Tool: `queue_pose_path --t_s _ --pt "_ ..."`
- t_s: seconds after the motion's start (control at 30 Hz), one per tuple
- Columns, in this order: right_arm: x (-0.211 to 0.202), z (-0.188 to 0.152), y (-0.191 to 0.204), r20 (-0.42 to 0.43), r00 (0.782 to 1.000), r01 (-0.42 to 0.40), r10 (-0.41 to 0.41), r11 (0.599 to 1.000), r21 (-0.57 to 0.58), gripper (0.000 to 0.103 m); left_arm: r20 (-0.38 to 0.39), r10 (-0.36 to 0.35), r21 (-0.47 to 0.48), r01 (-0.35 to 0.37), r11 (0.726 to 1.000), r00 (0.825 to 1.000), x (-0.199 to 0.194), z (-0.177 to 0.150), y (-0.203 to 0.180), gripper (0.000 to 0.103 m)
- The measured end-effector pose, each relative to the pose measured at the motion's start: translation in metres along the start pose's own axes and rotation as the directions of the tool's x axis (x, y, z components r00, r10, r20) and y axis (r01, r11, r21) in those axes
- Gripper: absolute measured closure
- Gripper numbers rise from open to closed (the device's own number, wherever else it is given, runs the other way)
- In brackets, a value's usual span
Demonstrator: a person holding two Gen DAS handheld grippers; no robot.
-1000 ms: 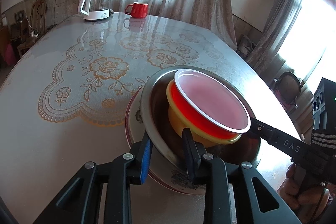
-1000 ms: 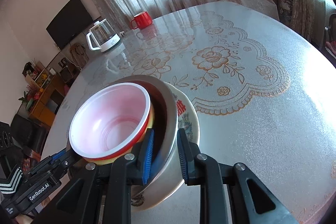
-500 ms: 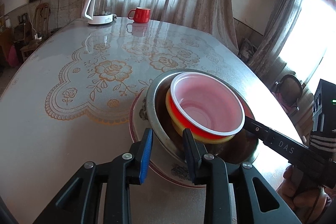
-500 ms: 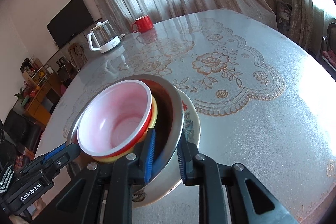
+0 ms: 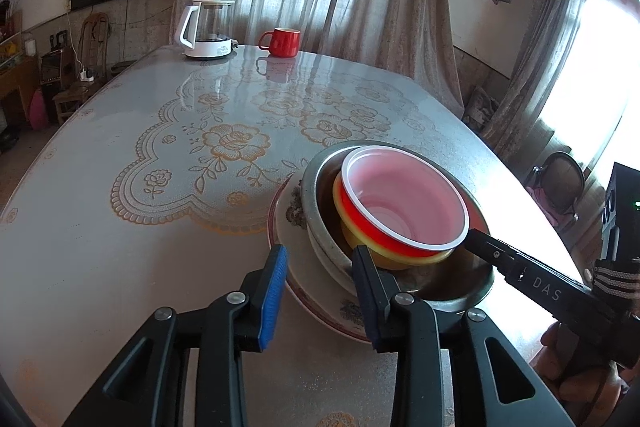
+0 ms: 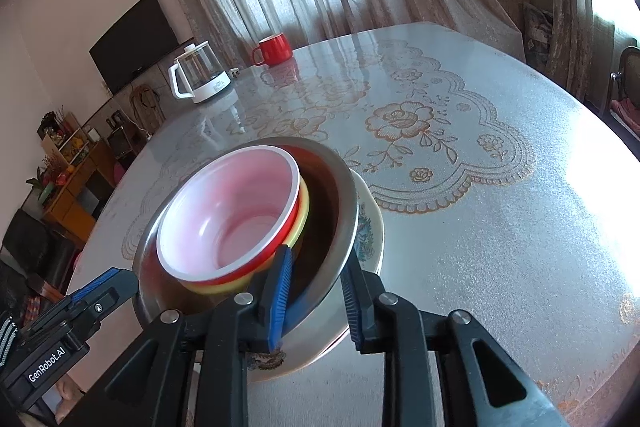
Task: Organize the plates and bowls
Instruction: 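Open both grippers and withdraw them from the steel bowl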
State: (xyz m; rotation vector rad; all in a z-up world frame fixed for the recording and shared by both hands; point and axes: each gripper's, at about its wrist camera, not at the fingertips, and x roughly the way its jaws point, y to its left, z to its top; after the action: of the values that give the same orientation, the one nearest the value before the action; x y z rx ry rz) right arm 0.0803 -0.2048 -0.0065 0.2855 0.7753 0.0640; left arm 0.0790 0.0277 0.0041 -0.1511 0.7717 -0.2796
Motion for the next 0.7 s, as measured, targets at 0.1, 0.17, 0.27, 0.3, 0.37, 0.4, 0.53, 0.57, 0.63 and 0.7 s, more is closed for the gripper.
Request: queue_pose_path --t_s 0.1,0.17,0.27,0.3,0.37,0.4,0.53,0.57,0.63,0.7 --pt "-0.008 -0.003 0.002 0.034 0.999 0.031 -0.031 0.999 -0.014 0.077 0.018 0.027 -0.003 -0.027 1.0 0.999 -0.005 -0.003 0.002 0.063" --pt "-0.016 -0.005 0.004 0.061 0.997 0.049 -0.048 0.998 -0.025 0.075 0.031 0.047 -0.004 -0.047 0.999 0.998 -0.008 -0.005 0.002 0.059" --pt "-0.026 -0.007 0.007 0.102 0.991 0.088 -0.084 0.996 -0.031 0.073 0.047 0.074 -0.003 -0.074 0.997 0.996 -0.01 -0.008 0.004 0.055" --pt "-0.03 -0.008 0.008 0.119 0.988 0.101 -0.097 0.994 -0.033 0.072 0.054 0.089 -0.002 -0.089 0.996 0.995 -0.011 -0.01 0.004 0.052" --pt "-0.039 -0.013 0.013 0.153 0.98 0.134 -0.126 0.99 -0.039 0.069 0.072 0.122 0.006 -0.122 0.992 0.99 -0.014 -0.013 0.003 0.05" --pt "-0.042 -0.017 0.017 0.169 0.976 0.149 -0.139 0.988 -0.045 0.067 0.082 0.134 0.007 -0.135 0.991 0.988 -0.014 -0.015 0.003 0.048" --pt "-0.054 -0.035 0.029 0.231 0.955 0.204 -0.187 0.977 -0.053 0.061 0.103 0.168 -0.001 -0.168 0.986 0.98 -0.019 -0.023 0.006 0.041" --pt "-0.055 -0.038 0.031 0.238 0.951 0.214 -0.196 0.976 -0.051 0.061 0.105 0.166 0.001 -0.167 0.986 0.98 -0.019 -0.024 0.007 0.038" --pt "-0.054 -0.042 0.034 0.244 0.948 0.224 -0.205 0.973 -0.053 0.061 0.111 0.169 0.005 -0.171 0.985 0.979 -0.02 -0.028 0.006 0.034" --pt "-0.053 -0.044 0.036 0.238 0.947 0.233 -0.216 0.971 -0.045 0.061 0.116 0.17 0.003 -0.171 0.985 0.979 -0.021 -0.03 0.005 0.029"
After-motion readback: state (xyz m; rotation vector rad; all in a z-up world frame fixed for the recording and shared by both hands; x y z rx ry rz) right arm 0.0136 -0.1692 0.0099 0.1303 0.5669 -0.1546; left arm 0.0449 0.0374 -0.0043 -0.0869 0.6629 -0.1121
